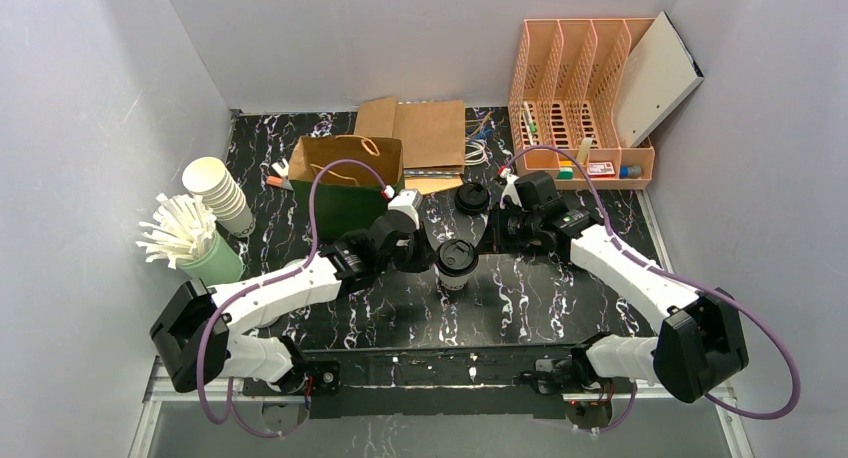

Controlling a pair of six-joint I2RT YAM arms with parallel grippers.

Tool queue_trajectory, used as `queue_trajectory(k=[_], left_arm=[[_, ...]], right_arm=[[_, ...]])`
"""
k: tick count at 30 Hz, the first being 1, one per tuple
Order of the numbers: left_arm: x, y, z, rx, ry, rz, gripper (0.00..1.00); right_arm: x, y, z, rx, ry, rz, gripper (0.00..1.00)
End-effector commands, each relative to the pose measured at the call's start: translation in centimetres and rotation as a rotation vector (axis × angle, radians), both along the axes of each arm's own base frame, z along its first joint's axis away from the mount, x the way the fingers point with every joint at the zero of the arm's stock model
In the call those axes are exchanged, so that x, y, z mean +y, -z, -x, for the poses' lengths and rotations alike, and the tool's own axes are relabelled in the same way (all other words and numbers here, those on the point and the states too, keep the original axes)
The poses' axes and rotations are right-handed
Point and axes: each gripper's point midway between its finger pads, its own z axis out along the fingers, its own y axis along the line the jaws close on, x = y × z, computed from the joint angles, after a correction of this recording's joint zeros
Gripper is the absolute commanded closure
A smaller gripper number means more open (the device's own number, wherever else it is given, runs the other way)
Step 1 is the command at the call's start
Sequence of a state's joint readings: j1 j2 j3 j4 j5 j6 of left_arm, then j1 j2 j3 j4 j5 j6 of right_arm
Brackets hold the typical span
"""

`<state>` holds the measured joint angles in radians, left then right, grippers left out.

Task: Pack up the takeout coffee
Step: Close the cup lid on the coffee cup.

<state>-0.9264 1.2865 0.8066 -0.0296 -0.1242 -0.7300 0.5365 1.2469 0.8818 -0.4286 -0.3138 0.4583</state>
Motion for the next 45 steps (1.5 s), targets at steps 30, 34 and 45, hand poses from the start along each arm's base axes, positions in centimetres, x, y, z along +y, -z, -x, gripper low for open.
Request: queue_trajectory(k=[30, 34, 45], left_arm=[[2.0, 6.3, 3.0, 0.142, 0.022, -0.089, 1.00], [2.3, 7.0, 3.3, 0.154, 0.021, -0.096, 1.00], [3.1, 8.0, 3.5, 0.155, 0.015, -0.127, 1.00]], right_arm=[[-0.4, 2.9, 0.6, 0.096, -0.031, 0.081, 0.91], [-0.7, 3.6, 0.9, 0.117, -0.033, 0.099, 0.90], [-0.9, 3.9, 0.9, 0.123, -0.032, 0.113, 0.87]])
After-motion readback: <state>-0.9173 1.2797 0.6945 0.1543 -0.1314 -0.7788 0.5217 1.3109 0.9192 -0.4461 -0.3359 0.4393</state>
